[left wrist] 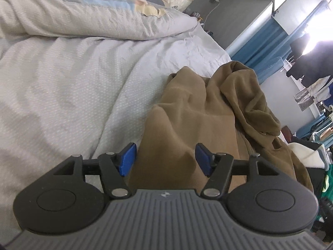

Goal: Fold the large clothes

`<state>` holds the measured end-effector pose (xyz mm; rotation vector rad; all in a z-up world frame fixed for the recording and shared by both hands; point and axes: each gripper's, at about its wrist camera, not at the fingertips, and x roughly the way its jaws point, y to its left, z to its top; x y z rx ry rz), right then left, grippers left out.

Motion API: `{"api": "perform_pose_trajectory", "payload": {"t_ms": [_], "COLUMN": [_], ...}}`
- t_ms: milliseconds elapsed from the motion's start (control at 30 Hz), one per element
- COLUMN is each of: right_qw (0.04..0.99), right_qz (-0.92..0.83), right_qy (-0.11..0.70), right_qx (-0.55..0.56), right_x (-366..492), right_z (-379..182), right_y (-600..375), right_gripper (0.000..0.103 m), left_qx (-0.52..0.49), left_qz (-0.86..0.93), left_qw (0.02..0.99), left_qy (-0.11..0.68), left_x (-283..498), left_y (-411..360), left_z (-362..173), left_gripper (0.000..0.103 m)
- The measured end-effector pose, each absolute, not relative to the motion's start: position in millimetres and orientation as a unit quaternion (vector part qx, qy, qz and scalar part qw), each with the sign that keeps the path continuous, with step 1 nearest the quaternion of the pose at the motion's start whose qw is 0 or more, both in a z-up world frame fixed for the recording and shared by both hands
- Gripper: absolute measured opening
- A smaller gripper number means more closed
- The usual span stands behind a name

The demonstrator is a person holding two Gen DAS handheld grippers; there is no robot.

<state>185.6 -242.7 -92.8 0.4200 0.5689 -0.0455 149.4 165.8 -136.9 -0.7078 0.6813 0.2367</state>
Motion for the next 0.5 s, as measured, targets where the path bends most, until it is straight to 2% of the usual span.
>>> {"api": "perform_pose_trajectory", "payload": {"t_ms": [200, 500], "right_qw": [0.952, 0.906], "right_qz": [0.075, 0.194], "right_qy": [0.247, 0.354], "right_qx": [0.164, 0.129], "right_x": [176, 190], "right_z": [-84, -117], "right_y": [-216, -164], "right_gripper": [0.072, 0.072], "left_qx": [-0.344, -0.333], "left_qz": [0.113, 0.091], "left_qw": [0.868, 0.874], "left_qy": [0.340, 0.341], "left_x": [136, 138], "left_y": [157, 132], "left_z": [-141, -150], "left_gripper": [0.070, 0.078]}}
